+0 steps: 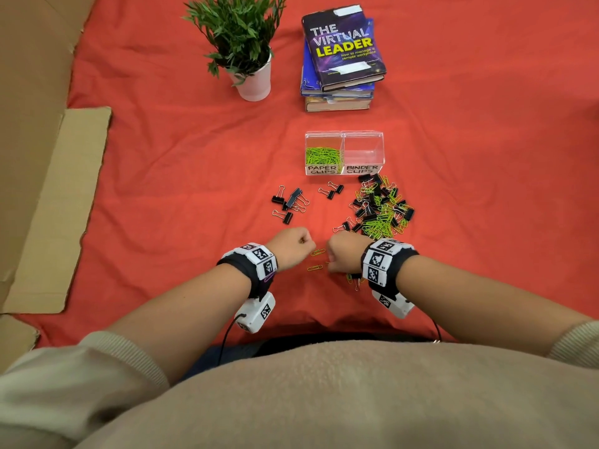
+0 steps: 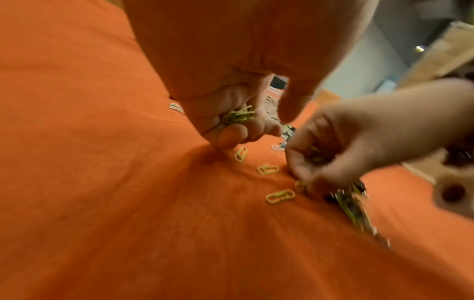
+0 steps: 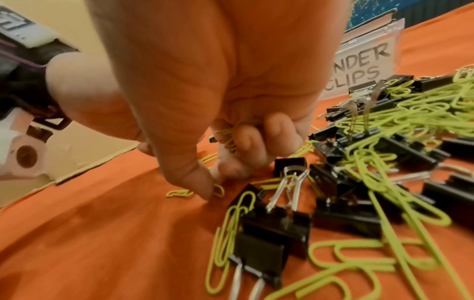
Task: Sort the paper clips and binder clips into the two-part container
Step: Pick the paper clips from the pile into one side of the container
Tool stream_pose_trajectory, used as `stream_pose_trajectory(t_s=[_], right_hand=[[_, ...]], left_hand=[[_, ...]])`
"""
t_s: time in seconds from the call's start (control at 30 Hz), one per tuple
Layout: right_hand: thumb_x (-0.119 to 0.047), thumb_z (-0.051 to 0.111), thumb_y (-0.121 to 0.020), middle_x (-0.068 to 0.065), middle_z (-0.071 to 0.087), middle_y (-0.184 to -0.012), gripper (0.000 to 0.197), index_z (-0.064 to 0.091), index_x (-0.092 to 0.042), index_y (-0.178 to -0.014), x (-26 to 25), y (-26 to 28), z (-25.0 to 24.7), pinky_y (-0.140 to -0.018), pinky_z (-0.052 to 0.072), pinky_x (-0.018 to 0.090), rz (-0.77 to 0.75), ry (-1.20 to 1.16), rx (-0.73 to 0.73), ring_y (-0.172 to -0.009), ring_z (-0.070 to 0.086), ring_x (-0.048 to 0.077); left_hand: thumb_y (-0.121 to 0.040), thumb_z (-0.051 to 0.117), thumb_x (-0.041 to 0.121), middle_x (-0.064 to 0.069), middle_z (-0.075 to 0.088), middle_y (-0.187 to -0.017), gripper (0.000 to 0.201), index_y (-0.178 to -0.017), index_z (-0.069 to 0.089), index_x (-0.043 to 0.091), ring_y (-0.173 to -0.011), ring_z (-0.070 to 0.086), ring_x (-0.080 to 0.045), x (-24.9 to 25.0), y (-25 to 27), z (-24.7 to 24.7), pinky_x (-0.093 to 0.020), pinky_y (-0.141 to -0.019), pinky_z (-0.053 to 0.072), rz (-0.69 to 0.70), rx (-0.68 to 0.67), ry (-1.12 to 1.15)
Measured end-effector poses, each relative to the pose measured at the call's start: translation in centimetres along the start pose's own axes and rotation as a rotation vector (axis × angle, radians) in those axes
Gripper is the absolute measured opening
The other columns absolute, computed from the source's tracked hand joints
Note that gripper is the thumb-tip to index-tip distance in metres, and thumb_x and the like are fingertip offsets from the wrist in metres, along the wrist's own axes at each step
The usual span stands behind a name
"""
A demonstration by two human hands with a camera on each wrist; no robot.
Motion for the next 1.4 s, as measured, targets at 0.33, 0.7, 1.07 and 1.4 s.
stream_pose_trajectory(t_s=[0.33,0.7,1.07,1.4], right_hand=[[-0.007,0.049,-0.086,-0.002,0.057,-0.061,0.018,0.064,-0.017,-0.086,2.6,-0.7,-2.1,-0.042,0.038,0.017,0.087,-0.727,0.069,-0.044,0.046,0.01],[-0.022,0.061,-0.082,0.008,0.067,-0.094,0.011,0.064,-0.013,-0.089,-0.6,-2.0,-0.4,-0.076,0.049,0.033,-0.028,-0.076,0.036,-0.089,0.062,0.027],[-0.016,0.065,-0.082,-0.005,0.061,-0.067,0.004,0.063,-0.014,-0.08,2.6,-0.5,-4.0,-0.051,0.044,0.018,0.051,-0.477,0.156,-0.061,0.055,0.012],[-0.021,0.062,-0.085,0.0,0.06,-0.062,0.009,0.067,-0.015,-0.079,2.0,-2.1,-6.6,-0.047,0.038,0.02,0.049,-0.671,0.114,-0.048,0.049,0.01]], left_hand=[[-0.09,0.054,0.027,-0.008,0.061,-0.105,0.013,-0.095,0.057,0.015,-0.097,0.06,-0.029,-0.6,1.0,2.9,-0.038,-0.081,0.049,0.172,-0.096,-0.578],[-0.09,0.044,0.005,0.0,0.053,-0.064,0.025,-0.074,0.043,0.024,-0.058,0.048,-0.014,-1.5,-0.4,-2.2,-0.027,-0.058,0.039,0.007,0.061,0.047],[-0.094,0.039,0.023,-0.016,0.066,-0.099,0.024,-0.101,0.056,0.008,-0.092,0.061,-0.035,-0.3,-0.2,-1.0,-0.036,-0.075,0.046,0.047,0.05,-0.474],[-0.09,0.052,0.03,-0.01,0.064,-0.104,0.017,-0.096,0.056,0.015,-0.099,0.061,-0.032,-1.8,0.1,0.3,-0.036,-0.077,0.047,0.117,-0.141,-0.72]])
Point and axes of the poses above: each hand's wrist, its own y-axis away from the middle knuckle, its own z-axis out of the palm, x = y × z, the point moved 6 cm from there along -y, towards the middle knuckle
